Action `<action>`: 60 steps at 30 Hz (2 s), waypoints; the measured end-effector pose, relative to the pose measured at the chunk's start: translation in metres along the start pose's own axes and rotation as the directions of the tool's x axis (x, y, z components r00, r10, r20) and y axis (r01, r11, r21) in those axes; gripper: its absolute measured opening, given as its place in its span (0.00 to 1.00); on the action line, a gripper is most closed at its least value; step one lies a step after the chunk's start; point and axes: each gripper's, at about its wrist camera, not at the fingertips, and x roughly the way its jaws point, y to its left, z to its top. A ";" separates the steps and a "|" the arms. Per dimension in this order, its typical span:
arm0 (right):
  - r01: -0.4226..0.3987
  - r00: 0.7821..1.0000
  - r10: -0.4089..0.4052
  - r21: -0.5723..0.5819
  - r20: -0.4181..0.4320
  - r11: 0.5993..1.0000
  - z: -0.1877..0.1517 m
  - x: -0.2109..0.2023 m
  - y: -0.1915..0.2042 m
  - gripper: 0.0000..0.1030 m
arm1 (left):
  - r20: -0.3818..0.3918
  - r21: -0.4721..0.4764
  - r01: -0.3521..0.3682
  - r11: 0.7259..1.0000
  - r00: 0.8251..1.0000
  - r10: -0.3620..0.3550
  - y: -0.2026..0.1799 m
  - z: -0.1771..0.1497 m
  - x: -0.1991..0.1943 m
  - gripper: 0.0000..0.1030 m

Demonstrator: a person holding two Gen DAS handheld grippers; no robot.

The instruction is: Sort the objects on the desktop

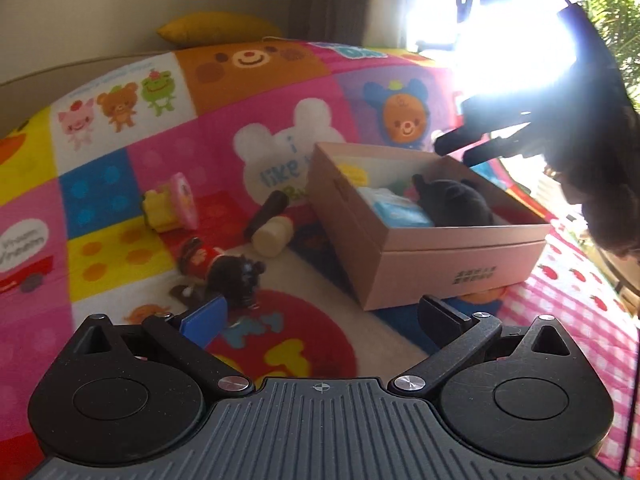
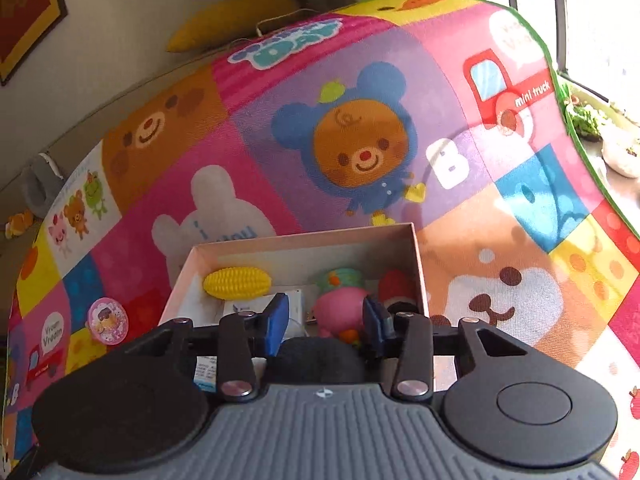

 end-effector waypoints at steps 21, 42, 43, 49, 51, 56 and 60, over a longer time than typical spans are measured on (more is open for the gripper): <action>-0.086 0.996 0.067 -0.659 -0.053 0.748 -0.120 0.049 0.238 0.39 | 0.024 -0.415 -0.240 0.878 0.961 0.274 0.123 -0.020 -0.033 1.00; -0.067 0.995 0.090 -0.349 0.051 0.935 -0.164 -0.109 0.048 0.70 | 0.073 0.027 -0.140 0.990 0.988 0.138 0.023 0.020 0.018 0.73; -0.064 0.994 0.086 -0.301 0.060 0.952 -0.165 -0.108 0.037 0.71 | 0.048 0.066 -0.127 0.990 0.991 0.124 0.017 0.024 0.028 0.60; -0.059 0.995 0.068 -0.111 0.079 0.992 -0.172 -0.095 -0.009 0.77 | 0.010 0.202 -0.082 0.976 0.997 0.081 -0.003 0.035 0.066 0.62; -0.076 0.993 0.080 -0.047 0.087 0.996 -0.172 -0.092 -0.019 0.78 | 0.002 0.204 -0.045 0.978 0.999 0.046 -0.002 0.040 0.074 0.59; -0.107 0.987 0.103 0.025 0.123 0.994 -0.171 -0.093 -0.032 0.89 | -0.006 0.209 0.006 0.978 1.000 -0.005 0.002 0.043 0.081 0.59; -0.102 0.988 0.098 0.029 0.117 0.994 -0.171 -0.092 -0.031 0.89 | -0.011 0.159 -0.031 0.987 0.999 0.034 0.011 0.044 0.083 0.59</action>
